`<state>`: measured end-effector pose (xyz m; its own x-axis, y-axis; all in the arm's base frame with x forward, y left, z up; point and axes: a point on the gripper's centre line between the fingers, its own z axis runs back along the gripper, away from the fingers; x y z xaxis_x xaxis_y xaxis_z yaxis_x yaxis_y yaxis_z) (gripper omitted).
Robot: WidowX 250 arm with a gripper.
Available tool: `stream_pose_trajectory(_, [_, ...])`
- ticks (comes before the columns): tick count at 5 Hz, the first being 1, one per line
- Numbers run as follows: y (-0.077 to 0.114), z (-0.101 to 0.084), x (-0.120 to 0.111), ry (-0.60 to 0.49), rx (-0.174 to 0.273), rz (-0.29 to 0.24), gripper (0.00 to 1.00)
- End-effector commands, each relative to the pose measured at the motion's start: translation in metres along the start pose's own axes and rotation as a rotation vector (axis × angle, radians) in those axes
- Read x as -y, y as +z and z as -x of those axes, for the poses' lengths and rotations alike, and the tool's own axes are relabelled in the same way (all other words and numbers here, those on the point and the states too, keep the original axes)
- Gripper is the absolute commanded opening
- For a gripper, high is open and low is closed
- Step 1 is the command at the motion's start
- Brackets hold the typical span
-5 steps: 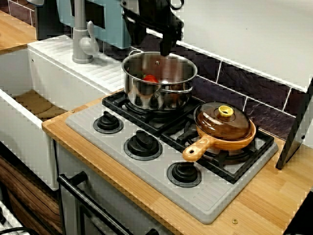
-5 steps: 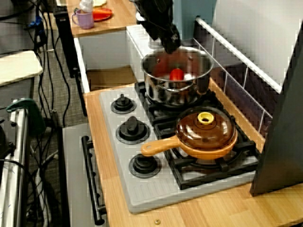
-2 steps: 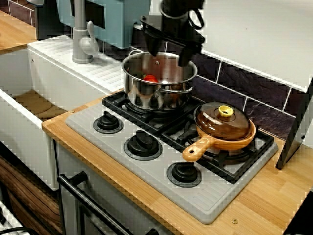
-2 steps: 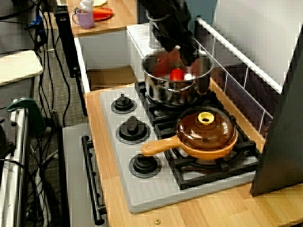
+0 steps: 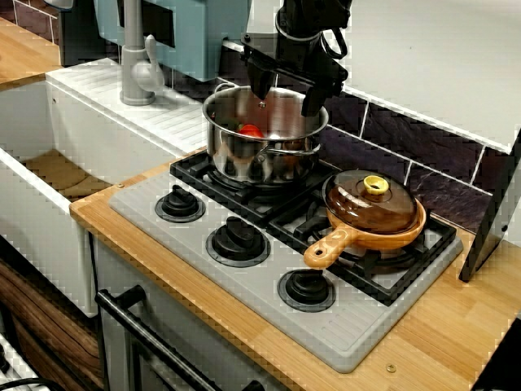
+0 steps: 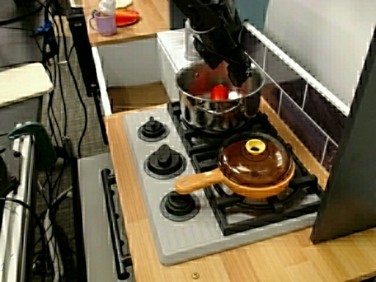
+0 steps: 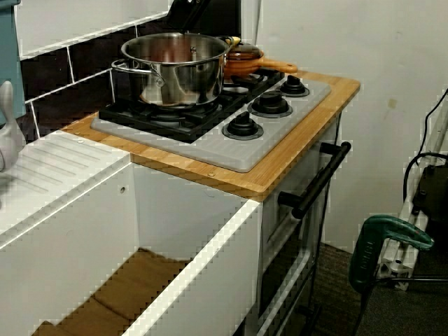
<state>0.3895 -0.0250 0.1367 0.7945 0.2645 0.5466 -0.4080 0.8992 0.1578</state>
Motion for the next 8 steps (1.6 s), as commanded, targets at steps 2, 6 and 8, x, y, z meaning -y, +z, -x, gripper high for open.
stream_pose_trajectory(2, [0.029, 0.006, -0.015, 0.061, -0.002, -0.01, 1.0])
stream_pose_trajectory(6, [0.018, 0.018, -0.02, 0.341, -0.056, -0.216, 1.0])
stream_pose_trajectory(8, [0.014, 0.005, -0.021, 0.386, -0.058, -0.169, 1.0])
